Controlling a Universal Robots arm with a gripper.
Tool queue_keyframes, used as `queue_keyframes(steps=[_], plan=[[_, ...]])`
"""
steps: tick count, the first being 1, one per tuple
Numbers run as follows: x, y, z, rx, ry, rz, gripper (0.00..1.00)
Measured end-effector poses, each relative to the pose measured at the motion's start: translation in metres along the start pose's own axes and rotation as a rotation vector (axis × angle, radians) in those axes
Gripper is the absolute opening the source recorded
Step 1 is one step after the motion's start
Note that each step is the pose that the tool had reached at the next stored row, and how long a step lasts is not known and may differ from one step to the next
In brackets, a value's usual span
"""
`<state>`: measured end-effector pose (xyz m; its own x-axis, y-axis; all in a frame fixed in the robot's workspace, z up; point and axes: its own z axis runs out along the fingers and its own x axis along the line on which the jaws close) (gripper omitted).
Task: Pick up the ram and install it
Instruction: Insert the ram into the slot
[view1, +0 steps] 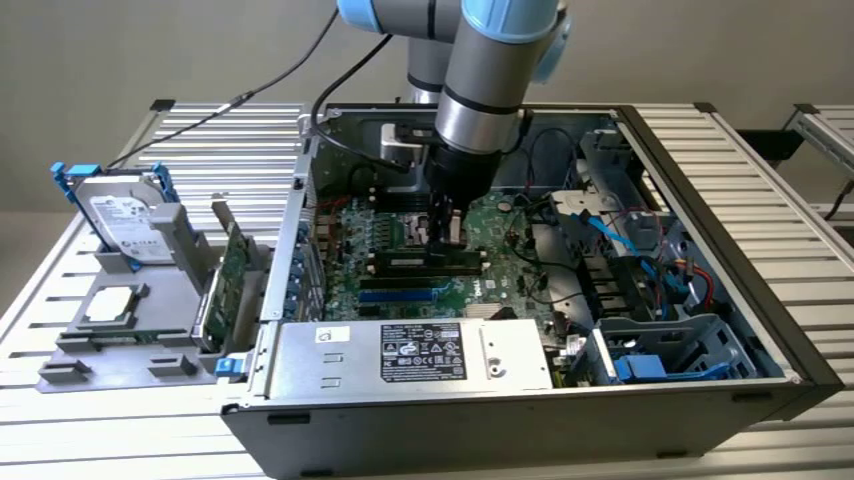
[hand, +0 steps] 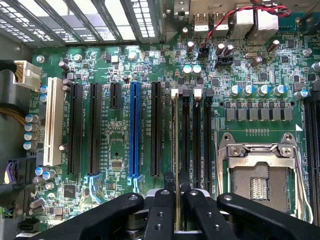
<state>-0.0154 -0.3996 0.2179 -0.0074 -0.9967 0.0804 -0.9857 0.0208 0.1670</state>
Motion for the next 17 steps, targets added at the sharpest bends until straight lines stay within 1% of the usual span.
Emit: queue_keyframes(steps=[7, 12, 14, 16, 17], plan=[[0.000, 0.0012, -0.0009, 0.0000, 0.0016, 0.000, 0.14], [0.000, 0.0026, -0.0089, 0.0000, 0.0024, 0.000, 0.14], [-0.001, 0.0028, -0.0099, 0.0005, 0.0031, 0.001, 0.14], [-0.001, 0.0028, -0.0100, 0.0042, 0.0035, 0.001, 0.14], [-0.002, 0.0028, -0.0100, 0.0084, 0.0034, 0.001, 0.14]])
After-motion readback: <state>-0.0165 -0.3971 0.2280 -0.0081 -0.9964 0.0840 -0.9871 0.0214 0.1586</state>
